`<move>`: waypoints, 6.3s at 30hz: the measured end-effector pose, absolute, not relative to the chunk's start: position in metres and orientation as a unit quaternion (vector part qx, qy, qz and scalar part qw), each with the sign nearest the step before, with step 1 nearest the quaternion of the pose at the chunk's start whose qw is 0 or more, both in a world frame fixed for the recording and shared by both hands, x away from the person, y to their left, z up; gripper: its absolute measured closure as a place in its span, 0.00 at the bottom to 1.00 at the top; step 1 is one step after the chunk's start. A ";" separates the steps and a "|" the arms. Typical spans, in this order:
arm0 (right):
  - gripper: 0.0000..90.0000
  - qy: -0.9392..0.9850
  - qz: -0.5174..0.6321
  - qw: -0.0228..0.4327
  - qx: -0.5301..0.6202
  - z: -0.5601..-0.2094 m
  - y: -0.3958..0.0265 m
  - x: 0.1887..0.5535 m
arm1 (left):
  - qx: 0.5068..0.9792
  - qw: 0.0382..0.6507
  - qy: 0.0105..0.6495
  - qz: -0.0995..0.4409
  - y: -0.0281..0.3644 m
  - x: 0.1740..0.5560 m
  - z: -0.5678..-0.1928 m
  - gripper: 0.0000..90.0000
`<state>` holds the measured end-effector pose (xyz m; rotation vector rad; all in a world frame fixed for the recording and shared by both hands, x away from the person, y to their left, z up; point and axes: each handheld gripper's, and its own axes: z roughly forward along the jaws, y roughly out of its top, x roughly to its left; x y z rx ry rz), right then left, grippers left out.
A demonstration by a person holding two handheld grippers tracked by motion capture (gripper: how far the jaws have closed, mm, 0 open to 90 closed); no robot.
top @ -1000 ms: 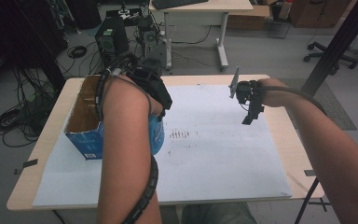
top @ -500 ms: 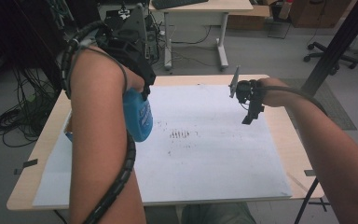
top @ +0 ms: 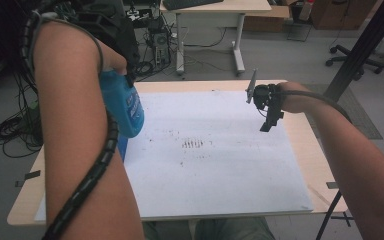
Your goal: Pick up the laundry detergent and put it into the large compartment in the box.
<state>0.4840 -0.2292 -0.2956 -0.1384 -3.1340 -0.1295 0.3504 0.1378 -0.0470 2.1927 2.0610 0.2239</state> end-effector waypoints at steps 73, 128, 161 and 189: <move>0.03 -0.998 -0.024 -0.003 -0.053 -0.288 -0.194 0.487 | 0.719 0.052 0.690 0.065 0.265 0.410 -0.081 0.42; 0.03 -0.998 -0.025 -0.002 -0.053 -0.286 -0.192 0.493 | 0.727 0.031 0.685 0.031 0.275 0.439 -0.213 0.42; 0.03 -0.998 -0.026 0.000 -0.055 -0.289 -0.190 0.491 | 0.734 0.017 0.679 0.019 0.264 0.444 -0.260 0.42; 0.03 -0.998 -0.026 0.002 -0.053 -0.295 -0.192 0.491 | 0.736 0.012 0.676 0.023 0.264 0.443 -0.279 0.42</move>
